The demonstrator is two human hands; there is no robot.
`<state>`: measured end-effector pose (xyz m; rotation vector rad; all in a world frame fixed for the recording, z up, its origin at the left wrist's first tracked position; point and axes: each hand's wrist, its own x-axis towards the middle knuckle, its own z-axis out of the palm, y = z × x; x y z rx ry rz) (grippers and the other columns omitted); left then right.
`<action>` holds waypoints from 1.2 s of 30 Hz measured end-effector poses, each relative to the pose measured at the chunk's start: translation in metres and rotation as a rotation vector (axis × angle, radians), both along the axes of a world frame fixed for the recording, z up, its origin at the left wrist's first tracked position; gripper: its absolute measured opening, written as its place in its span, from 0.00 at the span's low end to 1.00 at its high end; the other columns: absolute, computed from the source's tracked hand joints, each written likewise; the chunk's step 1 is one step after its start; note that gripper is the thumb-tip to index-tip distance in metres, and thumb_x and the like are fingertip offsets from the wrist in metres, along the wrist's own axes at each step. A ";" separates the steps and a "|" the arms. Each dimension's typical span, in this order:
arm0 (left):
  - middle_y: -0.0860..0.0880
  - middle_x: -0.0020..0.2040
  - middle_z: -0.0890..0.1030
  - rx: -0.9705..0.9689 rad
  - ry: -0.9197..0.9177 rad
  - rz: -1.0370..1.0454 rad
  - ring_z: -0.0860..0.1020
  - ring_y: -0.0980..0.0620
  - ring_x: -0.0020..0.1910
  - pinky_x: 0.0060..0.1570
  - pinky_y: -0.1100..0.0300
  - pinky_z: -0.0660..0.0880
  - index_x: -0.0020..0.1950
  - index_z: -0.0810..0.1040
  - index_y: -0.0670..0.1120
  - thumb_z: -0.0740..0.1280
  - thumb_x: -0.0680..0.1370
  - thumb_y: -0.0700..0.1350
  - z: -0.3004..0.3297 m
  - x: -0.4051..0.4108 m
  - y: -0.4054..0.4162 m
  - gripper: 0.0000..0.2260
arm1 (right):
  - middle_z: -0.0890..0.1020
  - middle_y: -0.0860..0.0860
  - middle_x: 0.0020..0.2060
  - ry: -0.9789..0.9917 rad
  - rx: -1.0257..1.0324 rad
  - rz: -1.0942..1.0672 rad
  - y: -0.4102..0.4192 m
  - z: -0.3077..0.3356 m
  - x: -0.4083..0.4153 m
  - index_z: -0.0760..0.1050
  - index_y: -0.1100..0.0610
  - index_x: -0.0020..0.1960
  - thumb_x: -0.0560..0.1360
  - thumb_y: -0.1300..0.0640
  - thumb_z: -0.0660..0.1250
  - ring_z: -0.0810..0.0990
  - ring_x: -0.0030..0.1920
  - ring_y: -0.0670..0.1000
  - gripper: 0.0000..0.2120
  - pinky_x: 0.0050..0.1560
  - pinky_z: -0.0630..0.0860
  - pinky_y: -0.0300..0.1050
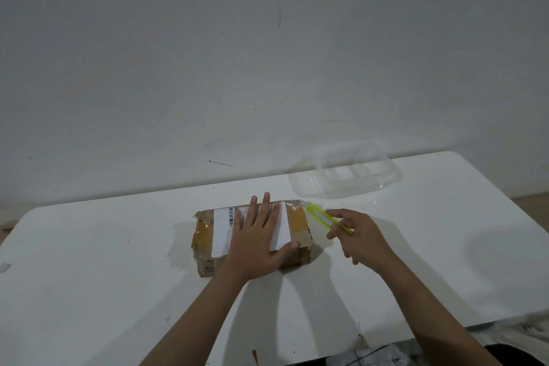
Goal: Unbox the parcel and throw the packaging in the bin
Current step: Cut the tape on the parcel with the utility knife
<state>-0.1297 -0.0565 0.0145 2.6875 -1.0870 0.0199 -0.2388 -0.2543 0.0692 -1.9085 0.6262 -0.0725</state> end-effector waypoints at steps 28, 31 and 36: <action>0.51 0.77 0.36 0.036 0.011 0.020 0.34 0.47 0.75 0.71 0.42 0.38 0.78 0.44 0.52 0.38 0.68 0.75 0.001 0.001 -0.003 0.43 | 0.80 0.55 0.41 0.048 -0.207 0.171 -0.009 0.022 0.002 0.75 0.54 0.60 0.76 0.63 0.62 0.73 0.20 0.39 0.14 0.21 0.67 0.32; 0.51 0.77 0.36 0.035 0.018 0.024 0.35 0.47 0.76 0.71 0.42 0.38 0.78 0.45 0.51 0.40 0.69 0.75 0.001 0.000 -0.003 0.43 | 0.80 0.55 0.42 0.058 -0.255 0.203 -0.009 0.024 0.001 0.75 0.53 0.60 0.76 0.63 0.62 0.74 0.24 0.43 0.14 0.22 0.68 0.32; 0.52 0.77 0.37 0.026 0.017 0.031 0.35 0.48 0.76 0.71 0.42 0.39 0.78 0.46 0.51 0.42 0.69 0.74 0.000 0.000 -0.003 0.43 | 0.79 0.54 0.44 0.078 -0.313 0.255 -0.011 0.026 0.003 0.75 0.53 0.59 0.76 0.61 0.63 0.74 0.28 0.46 0.13 0.24 0.67 0.32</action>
